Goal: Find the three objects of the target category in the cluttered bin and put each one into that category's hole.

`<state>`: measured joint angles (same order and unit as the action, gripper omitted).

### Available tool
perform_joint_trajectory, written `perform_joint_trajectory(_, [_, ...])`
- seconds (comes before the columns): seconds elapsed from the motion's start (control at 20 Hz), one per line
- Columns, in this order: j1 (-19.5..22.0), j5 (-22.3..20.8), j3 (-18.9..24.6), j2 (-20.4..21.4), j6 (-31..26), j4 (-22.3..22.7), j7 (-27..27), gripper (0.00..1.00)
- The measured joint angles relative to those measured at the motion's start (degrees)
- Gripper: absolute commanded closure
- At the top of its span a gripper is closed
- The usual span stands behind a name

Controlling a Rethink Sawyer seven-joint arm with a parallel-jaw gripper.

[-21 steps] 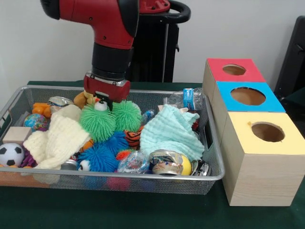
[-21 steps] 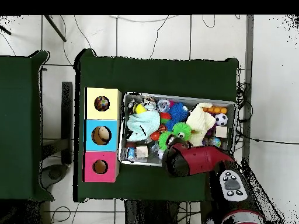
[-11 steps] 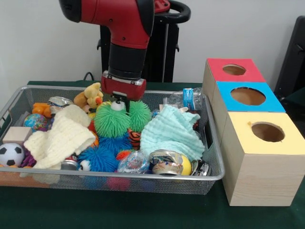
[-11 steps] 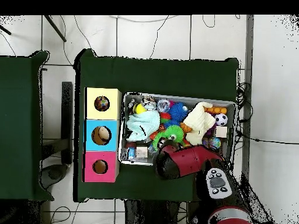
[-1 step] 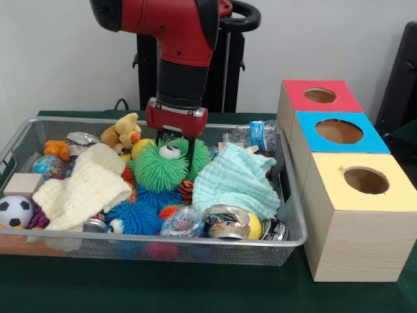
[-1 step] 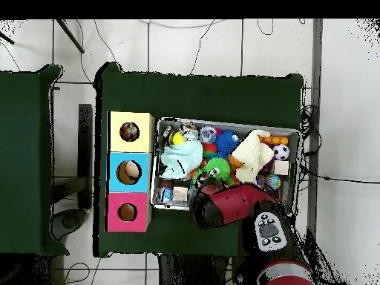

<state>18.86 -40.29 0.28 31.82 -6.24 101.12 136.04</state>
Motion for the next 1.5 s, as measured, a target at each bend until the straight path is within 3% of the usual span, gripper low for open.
perform_joint_trajectory(0.55, [-2.39, 3.15, -0.07, 2.3, -0.64, 0.04, 0.0, 0.0])
perform_joint_trajectory(1.05, [-12.2, 12.27, -1.45, 3.87, -6.9, -0.35, 0.0, 0.0])
perform_joint_trajectory(1.5, [-20.04, 17.41, -5.92, 2.12, -7.03, -0.63, 0.0, 0.0])
